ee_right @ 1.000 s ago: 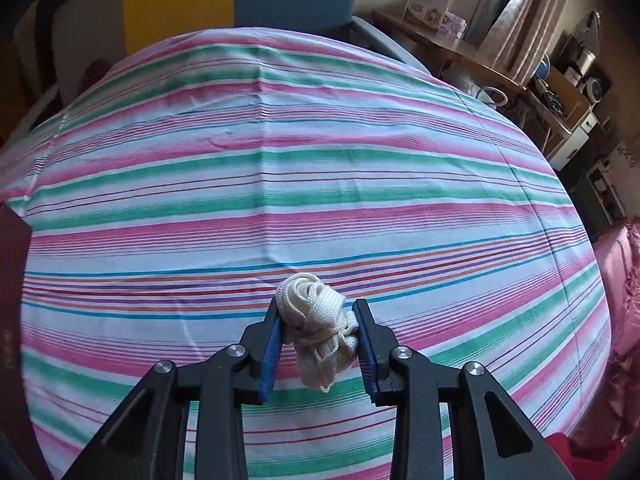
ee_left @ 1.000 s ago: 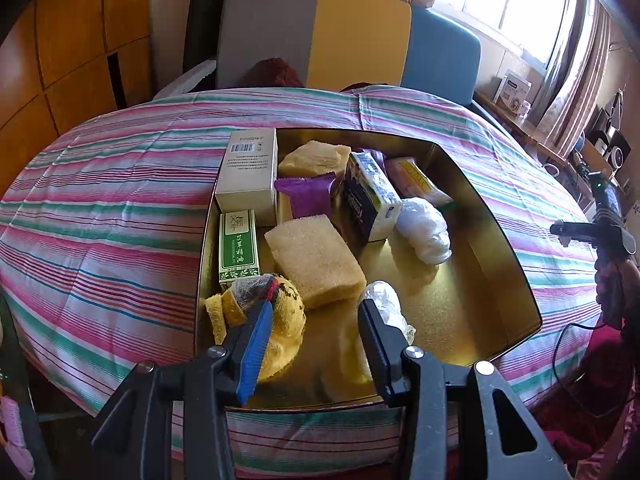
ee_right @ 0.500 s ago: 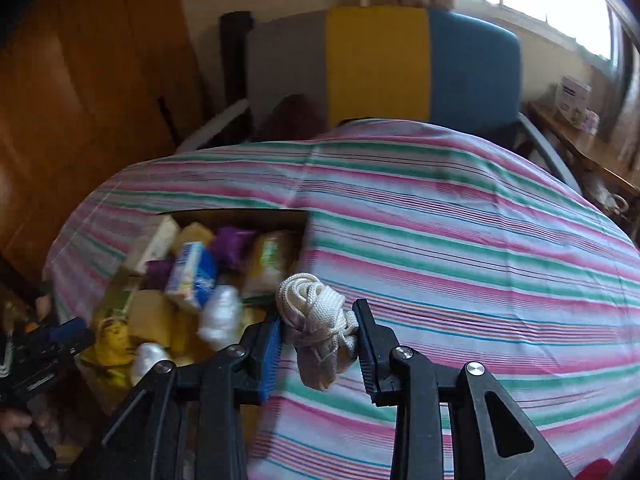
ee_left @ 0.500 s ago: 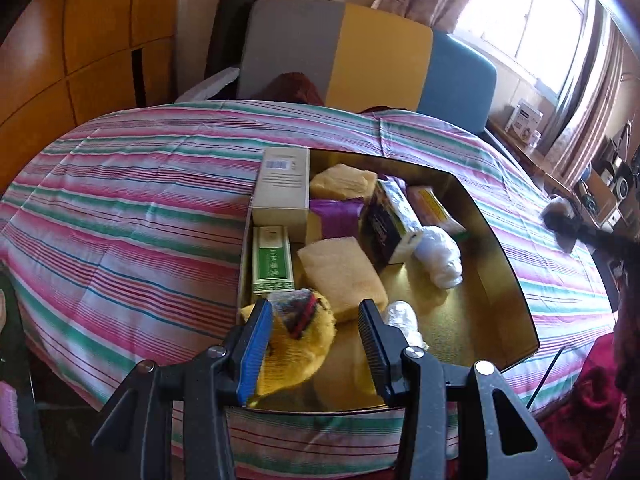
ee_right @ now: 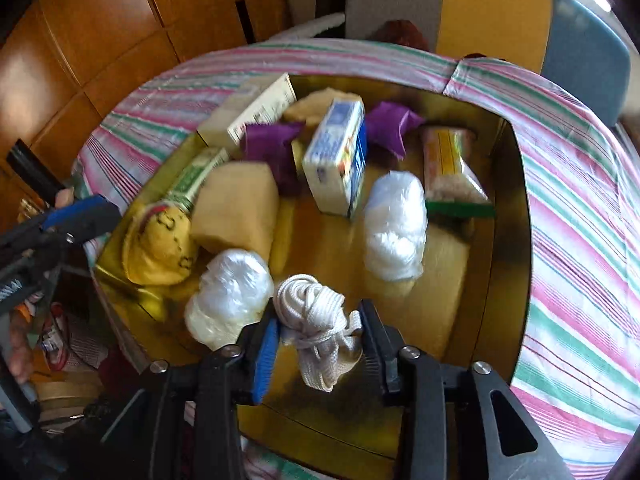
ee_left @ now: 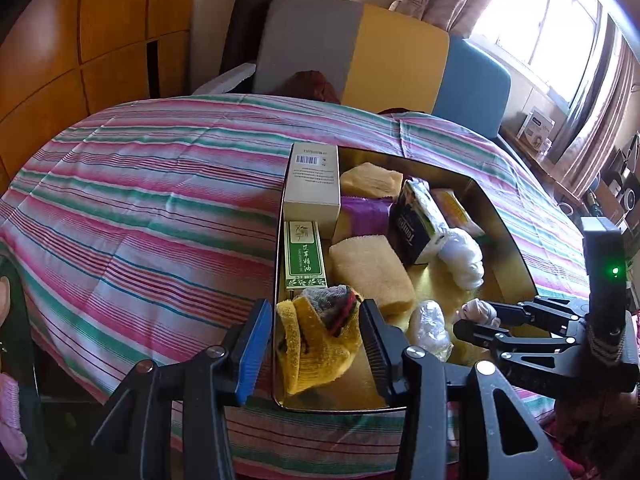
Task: Organize objects
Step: 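Carry the knotted cloth into the gold tray and open the right tool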
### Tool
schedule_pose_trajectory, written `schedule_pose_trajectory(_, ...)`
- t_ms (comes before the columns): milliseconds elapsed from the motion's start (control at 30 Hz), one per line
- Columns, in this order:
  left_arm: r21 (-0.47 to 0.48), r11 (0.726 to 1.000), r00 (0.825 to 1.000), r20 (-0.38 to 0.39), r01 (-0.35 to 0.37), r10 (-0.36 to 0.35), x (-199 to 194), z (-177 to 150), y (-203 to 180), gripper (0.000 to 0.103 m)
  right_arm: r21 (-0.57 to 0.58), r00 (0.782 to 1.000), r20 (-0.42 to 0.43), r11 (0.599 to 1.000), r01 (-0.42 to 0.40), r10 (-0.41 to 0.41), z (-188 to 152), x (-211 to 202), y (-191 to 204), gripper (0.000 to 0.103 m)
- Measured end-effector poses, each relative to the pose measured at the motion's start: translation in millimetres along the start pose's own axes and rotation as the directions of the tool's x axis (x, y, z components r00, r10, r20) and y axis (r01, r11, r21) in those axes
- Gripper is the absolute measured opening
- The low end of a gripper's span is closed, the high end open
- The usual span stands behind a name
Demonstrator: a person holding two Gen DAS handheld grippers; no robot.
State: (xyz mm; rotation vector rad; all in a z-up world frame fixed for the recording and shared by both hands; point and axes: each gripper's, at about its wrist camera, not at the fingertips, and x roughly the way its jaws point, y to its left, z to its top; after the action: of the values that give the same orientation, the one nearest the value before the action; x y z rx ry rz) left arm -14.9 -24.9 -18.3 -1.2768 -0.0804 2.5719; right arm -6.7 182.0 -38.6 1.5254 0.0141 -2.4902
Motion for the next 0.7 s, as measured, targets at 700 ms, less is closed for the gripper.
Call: schedule_pose_trajectory(700,0.105,0.954,0.944,0.212,-0.281,0.254,-36.2,7.0,-38.6,0.062,0.158,0.962,0.24,0.983,0.094,-0.13,-1.2,-58.7,1.1,0.074)
